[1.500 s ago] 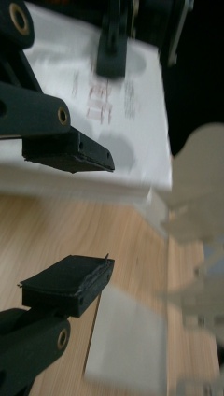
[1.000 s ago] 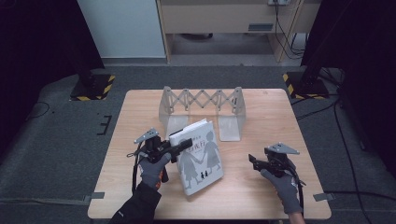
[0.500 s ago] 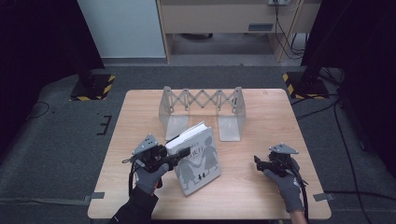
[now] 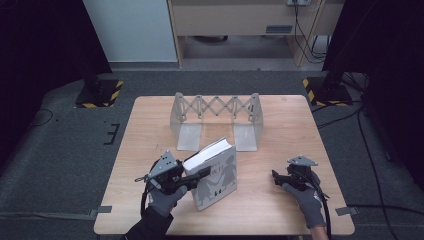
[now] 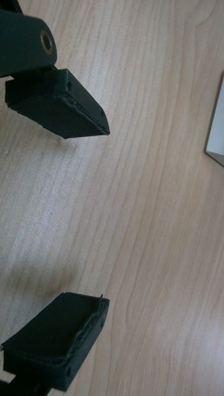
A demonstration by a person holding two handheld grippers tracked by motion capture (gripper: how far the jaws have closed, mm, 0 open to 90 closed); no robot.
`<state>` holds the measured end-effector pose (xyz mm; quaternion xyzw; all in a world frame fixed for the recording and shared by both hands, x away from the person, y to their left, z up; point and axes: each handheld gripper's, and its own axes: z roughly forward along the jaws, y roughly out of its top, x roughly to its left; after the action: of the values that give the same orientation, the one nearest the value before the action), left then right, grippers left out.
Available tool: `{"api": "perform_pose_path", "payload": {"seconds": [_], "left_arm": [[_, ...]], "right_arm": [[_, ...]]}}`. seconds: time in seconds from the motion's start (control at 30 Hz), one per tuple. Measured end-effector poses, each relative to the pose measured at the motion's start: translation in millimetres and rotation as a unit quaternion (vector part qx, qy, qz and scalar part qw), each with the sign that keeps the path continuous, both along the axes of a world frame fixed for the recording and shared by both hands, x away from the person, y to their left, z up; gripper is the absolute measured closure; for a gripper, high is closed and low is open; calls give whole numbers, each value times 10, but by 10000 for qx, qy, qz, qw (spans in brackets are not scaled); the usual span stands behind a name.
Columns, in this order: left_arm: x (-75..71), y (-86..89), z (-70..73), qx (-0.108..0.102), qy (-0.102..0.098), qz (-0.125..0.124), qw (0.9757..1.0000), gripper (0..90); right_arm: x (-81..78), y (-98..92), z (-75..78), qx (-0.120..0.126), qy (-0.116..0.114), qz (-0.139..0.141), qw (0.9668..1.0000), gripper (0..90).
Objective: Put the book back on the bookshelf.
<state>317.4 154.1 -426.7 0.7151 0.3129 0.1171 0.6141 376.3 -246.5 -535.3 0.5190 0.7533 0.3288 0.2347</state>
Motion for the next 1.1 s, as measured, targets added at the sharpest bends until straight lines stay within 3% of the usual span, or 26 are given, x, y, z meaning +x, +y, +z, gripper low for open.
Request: {"api": "perform_pose_path", "payload": {"seconds": [0.17,0.6,0.87,1.1], "left_arm": [[-38,-110,82,218,-190,174,9994,410],[126,-165,243,140,66,191,9997,325],[179,-209,256,297,269,207,9990,274],[117,-258,264,563,111,254,9980,255]], "right_arm": [[-1,28,-29,-36,40,36,10000,134],[8,21,-31,17,119,-18,9999,118],[8,25,-31,21,124,-24,9999,114],[9,33,-31,29,143,-38,9999,107]]}}
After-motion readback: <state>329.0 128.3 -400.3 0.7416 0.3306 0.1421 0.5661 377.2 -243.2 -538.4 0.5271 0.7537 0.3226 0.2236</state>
